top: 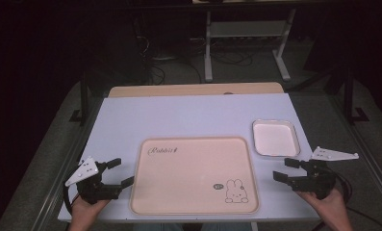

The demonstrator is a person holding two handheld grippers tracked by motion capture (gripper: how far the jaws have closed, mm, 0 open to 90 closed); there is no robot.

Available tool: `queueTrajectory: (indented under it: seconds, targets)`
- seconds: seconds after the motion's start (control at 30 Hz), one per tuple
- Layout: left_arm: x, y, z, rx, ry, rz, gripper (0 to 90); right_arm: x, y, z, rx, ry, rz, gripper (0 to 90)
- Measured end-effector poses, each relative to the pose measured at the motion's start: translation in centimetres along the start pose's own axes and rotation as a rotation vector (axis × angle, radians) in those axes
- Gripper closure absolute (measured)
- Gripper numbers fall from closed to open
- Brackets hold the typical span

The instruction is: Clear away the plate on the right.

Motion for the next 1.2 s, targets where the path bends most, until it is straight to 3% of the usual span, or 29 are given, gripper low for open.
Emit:
queueTrajectory:
  seconds: [0.3,0.73,0.9,1.0,1.2]
  targets:
    - [0.0,0.0,-0.1,0.000,-0.008,0.004,14.5,1.7,0.9,0.6,-0.027,-0.005,-0.050,15.8]
    - [-0.1,0.0,-0.1,0.004,-0.013,0.011,14.5,4.8,2.6,2.1,-0.039,-0.054,-0.117,18.7]
    - [-0.1,0.1,0.1,0.010,-0.011,0.010,14.6,5.9,3.2,2.7,-0.053,-0.093,-0.128,20.7]
    - [-0.2,0.0,0.1,0.008,-0.011,0.012,14.5,7.4,4.1,3.1,-0.067,-0.121,-0.159,21.8]
    - [-0.2,-0.1,0.2,0.007,-0.009,0.013,14.5,9.3,5.2,2.8,-0.075,-0.167,-0.165,25.6]
Point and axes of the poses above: each handheld gripper's, and its own axes: z roughly backward along the jaws, y roughly out of its top, x roughly to its right, the point moved 4 cm from there along -z, roughly forward along the jaws, and after that the axes turned 9 degrees about -z, right-handed, at the moved point
